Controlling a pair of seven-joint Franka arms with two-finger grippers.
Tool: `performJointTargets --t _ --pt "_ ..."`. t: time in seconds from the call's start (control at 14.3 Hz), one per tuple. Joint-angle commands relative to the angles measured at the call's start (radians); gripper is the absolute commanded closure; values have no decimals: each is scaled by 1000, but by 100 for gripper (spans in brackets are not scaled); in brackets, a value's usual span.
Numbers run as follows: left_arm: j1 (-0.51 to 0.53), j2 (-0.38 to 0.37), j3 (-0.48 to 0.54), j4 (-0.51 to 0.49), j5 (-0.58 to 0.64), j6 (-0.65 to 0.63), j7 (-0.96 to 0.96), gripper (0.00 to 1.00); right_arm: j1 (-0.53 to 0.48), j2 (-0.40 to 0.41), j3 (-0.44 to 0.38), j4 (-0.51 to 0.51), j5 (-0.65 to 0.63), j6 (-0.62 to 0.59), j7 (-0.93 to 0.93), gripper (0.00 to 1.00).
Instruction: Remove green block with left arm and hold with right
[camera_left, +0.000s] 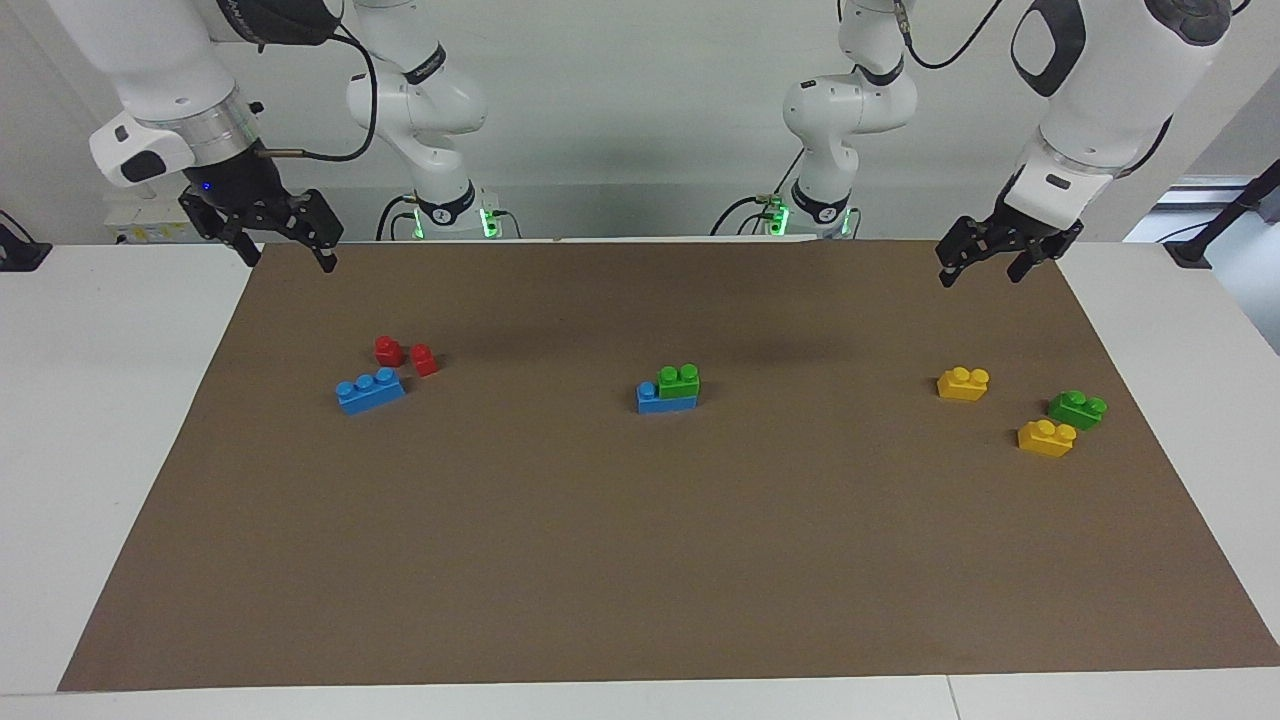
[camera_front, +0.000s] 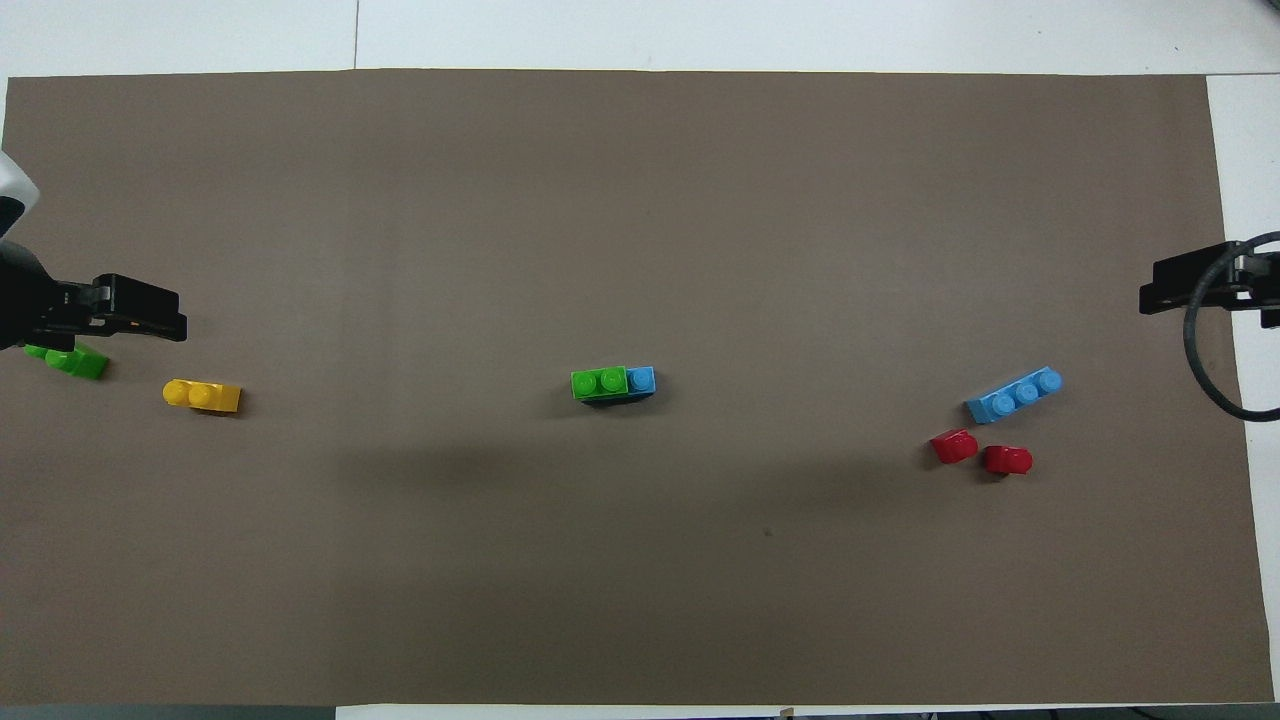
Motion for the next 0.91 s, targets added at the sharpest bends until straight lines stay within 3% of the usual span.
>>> performJointTargets --t 0.0,0.42,0.84 --pt "11 -5 -6 7 -15 4 17 0 -9 9 7 14 -22 -3 15 0" --pt "11 -5 -6 7 -15 6 13 0 -12 -6 4 -12 -2 9 6 0" --pt "8 -6 -11 1 -17 1 -1 0 55 2 15 -81 66 142 594 2"
